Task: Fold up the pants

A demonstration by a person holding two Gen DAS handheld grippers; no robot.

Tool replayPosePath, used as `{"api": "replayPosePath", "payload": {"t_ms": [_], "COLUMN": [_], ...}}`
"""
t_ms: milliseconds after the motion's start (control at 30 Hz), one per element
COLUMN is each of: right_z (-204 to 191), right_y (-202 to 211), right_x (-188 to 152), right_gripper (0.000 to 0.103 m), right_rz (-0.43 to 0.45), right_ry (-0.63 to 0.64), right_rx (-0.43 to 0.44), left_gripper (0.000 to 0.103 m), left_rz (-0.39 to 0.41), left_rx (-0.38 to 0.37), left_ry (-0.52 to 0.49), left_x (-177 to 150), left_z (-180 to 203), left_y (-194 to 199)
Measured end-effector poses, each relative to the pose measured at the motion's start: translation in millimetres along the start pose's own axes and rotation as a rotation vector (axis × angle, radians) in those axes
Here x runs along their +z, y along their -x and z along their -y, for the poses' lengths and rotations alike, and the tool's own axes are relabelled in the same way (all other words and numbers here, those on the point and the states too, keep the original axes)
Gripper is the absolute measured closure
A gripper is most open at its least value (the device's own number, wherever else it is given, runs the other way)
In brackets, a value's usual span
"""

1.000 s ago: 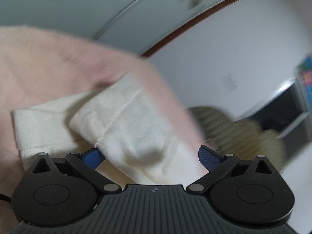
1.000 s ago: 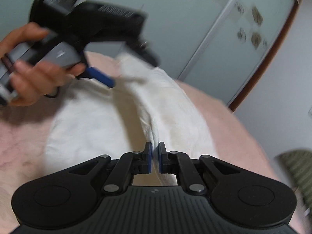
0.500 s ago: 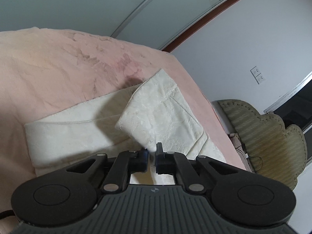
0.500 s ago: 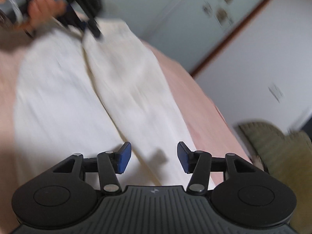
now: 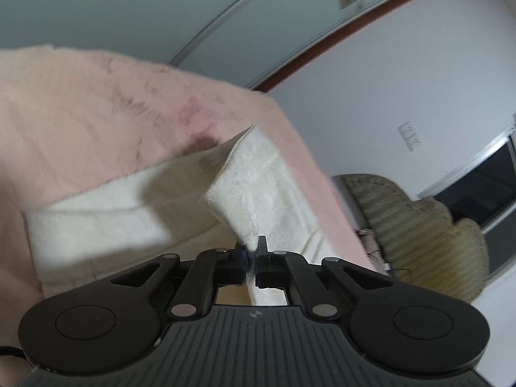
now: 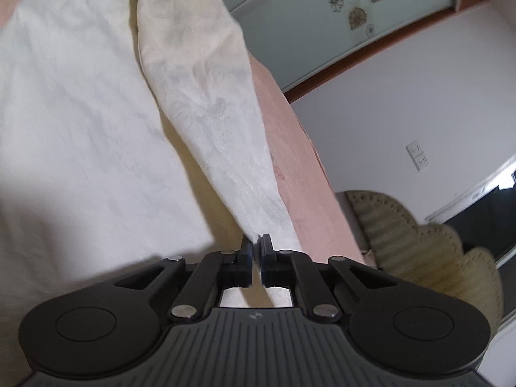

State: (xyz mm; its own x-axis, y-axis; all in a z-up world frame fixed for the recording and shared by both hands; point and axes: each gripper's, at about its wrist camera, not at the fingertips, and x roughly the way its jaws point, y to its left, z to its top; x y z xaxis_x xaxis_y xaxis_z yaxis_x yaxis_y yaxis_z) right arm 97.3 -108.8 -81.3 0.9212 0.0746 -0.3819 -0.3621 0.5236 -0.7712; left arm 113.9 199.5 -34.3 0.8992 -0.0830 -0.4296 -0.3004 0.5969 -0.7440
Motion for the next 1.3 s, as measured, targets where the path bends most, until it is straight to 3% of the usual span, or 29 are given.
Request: {"api": "replayPosePath", "payload": {"t_ms": [133, 300, 467, 633, 733, 833, 900, 933, 1100, 1200, 1300], "right_z": [2.3, -23.4, -49.5, -40.2, -39.9, -46.6, -46.2, -45.2, -42.1, -10.6, 15.6], "right_y": [38.4, 79.5, 92.4, 106.3, 108.4, 101.4, 98.9, 98.9, 117.8, 129.5, 121.8], "right_x": [6.0, 9.5, 3.4, 3.2, 3.7, 1.0, 0.0, 1.1, 1.3, -7.2, -22.9], "right_gripper": [0.098, 0.098, 0.099, 0.099, 0.099, 0.099, 0.099, 0.099, 0.094, 0.094, 0.094], "right_rz": [0.034, 0.057, 0.037, 0.054, 0.058, 0.035, 0.037, 0.032, 0.008, 0.042, 0.045], "right_ry": [-0.024, 0.000, 0.015, -0.052, -0.066, -0.093, -0.129, -0.142, -0.049, -0.233, -0.445], "right_rx": [0.043, 0.145, 0.206, 0.227, 0.254, 0.276, 0.269, 0.269, 0.275, 0.327, 0.235], "left_gripper": [0.101, 0.101, 0.100, 0.100, 0.100, 0.095, 0.081, 0.080, 0.072, 0.063, 0.063], "left_rz": [0.019, 0.009, -0.009, 0.002, -0.019, -0.034, -0.013, -0.007, -0.001, 0.130, 0.210], "left_rx": [-0.009, 0.064, 0.133, 0.144, 0.189, 0.252, 0.278, 0.290, 0.339, 0.465, 0.474], "left_ry": [-0.088, -0.201, -0.232, -0.250, -0.255, -0.320, -0.379, -0.401, -0.403, -0.434, -0.476], "left_x": [7.3, 2.0, -11.9, -12.8, -13.8, -19.8, -24.9, -26.2, -26.1, -33.5, -48.7], "left_z": [4.2, -5.8, -15.5, -16.6, -18.6, -19.3, -13.9, -11.4, -7.9, 3.9, 19.6], "left_y": [26.7, 59.5, 69.5, 78.0, 67.9, 55.0, 58.9, 61.3, 80.4, 98.6, 109.7]}}
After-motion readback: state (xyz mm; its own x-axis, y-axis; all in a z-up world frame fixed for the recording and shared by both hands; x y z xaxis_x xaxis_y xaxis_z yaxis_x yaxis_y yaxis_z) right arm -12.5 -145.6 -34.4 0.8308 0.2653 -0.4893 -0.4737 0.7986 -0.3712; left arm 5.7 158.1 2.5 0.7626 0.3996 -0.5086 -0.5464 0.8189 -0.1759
